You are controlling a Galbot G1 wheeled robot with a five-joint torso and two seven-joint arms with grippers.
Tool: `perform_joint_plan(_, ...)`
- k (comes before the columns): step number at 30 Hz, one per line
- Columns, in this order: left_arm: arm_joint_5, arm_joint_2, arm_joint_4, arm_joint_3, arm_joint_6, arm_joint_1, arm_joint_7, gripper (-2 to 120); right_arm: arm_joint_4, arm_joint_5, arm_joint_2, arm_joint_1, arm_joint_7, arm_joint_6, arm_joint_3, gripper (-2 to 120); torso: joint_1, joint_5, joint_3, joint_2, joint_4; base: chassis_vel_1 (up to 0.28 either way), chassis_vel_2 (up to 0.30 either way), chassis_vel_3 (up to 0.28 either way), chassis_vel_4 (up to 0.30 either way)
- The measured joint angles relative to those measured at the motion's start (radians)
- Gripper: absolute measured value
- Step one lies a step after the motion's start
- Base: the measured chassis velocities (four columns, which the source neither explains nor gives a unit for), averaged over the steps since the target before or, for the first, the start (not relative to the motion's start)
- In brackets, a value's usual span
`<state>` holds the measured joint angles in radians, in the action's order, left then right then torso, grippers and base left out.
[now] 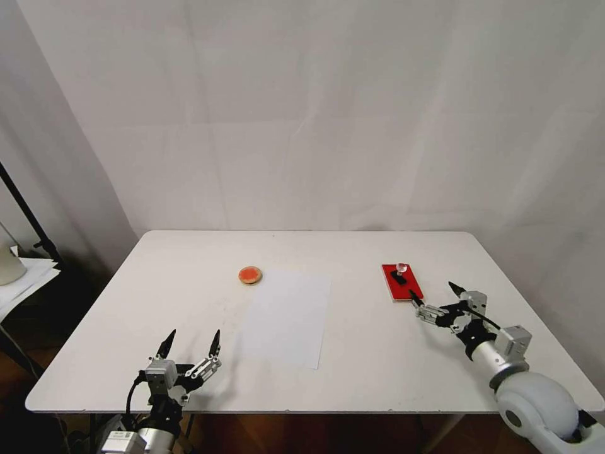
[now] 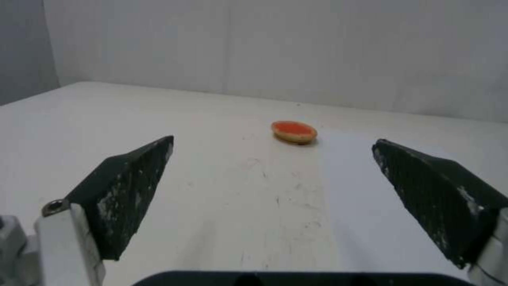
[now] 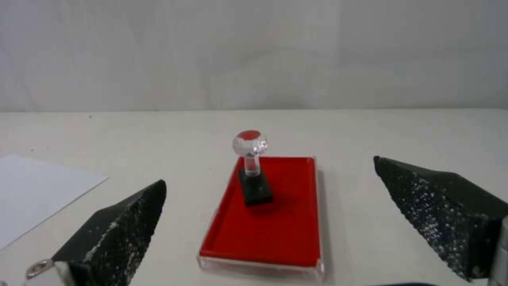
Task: Pick up the stamp from the ink pad and place it onto another ink pad.
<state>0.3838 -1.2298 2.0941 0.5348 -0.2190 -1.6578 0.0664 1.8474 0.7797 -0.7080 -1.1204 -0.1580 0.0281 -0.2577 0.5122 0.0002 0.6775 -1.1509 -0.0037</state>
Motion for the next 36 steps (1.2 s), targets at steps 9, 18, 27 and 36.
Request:
perform_joint_plan(9, 0.000, 0.000, 0.000, 0.000, 0.000, 0.000, 0.000, 100, -0.140, 0.038, -0.054, 0.211, 0.007, 0.020, 0.169, 100, 0.000, -0.0003, 0.000, 0.000, 0.0000, 0.000, 0.000, 0.000, 0.000)
perform_joint_plan(18, 0.000, 0.000, 0.000, 0.000, 0.000, 0.000, 0.000, 100, -0.245, 0.073, -0.101, 0.318, -0.016, 0.021, 0.245, 96, 0.000, -0.0002, 0.000, 0.000, 0.0001, 0.000, 0.000, 0.000, 0.000)
perform_joint_plan(27, 0.000, 0.000, 0.000, 0.000, 0.000, 0.000, 0.000, 100, -0.271, 0.090, -0.108, 0.338, -0.026, 0.024, 0.256, 74, 0.000, -0.0003, 0.000, 0.000, 0.0000, 0.000, 0.000, 0.000, 0.000)
perform_joint_plan(36, 0.000, 0.000, 0.000, 0.000, 0.000, 0.000, 0.000, 100, -0.271, 0.092, -0.104, 0.334, -0.032, 0.032, 0.265, 42, 0.000, -0.0002, 0.000, 0.000, 0.0000, 0.000, 0.000, 0.000, 0.000)
